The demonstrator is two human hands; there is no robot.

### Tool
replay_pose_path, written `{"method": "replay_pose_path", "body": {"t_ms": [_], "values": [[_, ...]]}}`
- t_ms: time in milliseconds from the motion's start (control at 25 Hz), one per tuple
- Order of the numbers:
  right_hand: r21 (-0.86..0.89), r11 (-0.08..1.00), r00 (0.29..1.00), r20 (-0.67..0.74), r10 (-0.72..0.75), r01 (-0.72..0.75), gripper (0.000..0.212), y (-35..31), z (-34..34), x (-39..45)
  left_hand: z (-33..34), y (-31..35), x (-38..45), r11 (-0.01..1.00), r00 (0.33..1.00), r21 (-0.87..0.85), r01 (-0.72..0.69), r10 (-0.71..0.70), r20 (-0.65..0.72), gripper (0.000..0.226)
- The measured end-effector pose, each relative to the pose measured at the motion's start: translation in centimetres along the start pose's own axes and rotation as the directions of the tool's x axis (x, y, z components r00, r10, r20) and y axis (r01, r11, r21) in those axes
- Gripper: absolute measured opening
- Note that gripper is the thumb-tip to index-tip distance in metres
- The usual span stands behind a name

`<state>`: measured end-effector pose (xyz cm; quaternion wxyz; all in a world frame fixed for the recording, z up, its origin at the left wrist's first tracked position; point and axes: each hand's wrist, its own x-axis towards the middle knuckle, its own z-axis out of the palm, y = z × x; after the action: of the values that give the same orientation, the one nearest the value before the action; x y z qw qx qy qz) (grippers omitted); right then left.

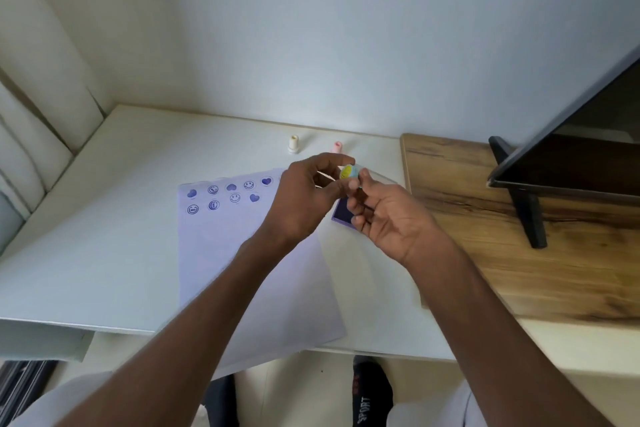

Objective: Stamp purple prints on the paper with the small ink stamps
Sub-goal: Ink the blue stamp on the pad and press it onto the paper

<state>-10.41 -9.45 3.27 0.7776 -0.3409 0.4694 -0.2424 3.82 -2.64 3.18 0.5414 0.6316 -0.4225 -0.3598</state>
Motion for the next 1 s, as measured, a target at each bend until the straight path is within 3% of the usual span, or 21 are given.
{"method": "replay_pose_path", "body": {"t_ms": [160,280,360,440,520,720,1000], "values": [[-0.045,0.999,1.000,-0.001,0.020,-0.020,0.028,-1.1,0.2,0.5,0.2,-0.2,0.5,0.997,0.995,-0.079,0.008,-0.015,-0.094,0.018],[-0.164,0.986,0.996,-0.076,-0.050,0.037,0.016,-1.6,-0.2,0.9,-0.3,-0.8,1.0,0.994,0.994,-0.086,0.071,-0.078,-0.079,0.018],[-0.517,0.841,0.949,-0.155,-0.275,0.159,0.009,-1.8,-1.2,0.9,-0.4,-1.8,1.1,0.974,0.990,0.180,0.140,-0.132,-0.058,0.021],[-0.824,0.527,0.849,-0.116,-0.515,0.206,0.017,-1.5,-2.3,0.8,-0.3,-2.7,0.8,0.868,0.989,0.475,0.143,-0.147,-0.029,0.026],[-0.930,0.323,0.811,-0.050,-0.583,0.175,0.028,-0.9,-2.6,0.4,-0.2,-3.0,0.6,0.838,0.990,0.531,0.125,-0.143,-0.008,0.028],[-0.983,0.106,0.829,0.064,-0.555,0.147,0.032,1.1,-1.2,0.7,-0.4,-3.1,1.0,0.854,0.991,0.511,0.102,-0.130,0.019,0.033],[-0.999,-0.014,0.837,0.049,-0.545,0.049,0.038,1.1,0.4,1.7,-0.3,-3.5,0.7,0.845,0.991,0.528,0.080,-0.123,0.045,0.034]]}}
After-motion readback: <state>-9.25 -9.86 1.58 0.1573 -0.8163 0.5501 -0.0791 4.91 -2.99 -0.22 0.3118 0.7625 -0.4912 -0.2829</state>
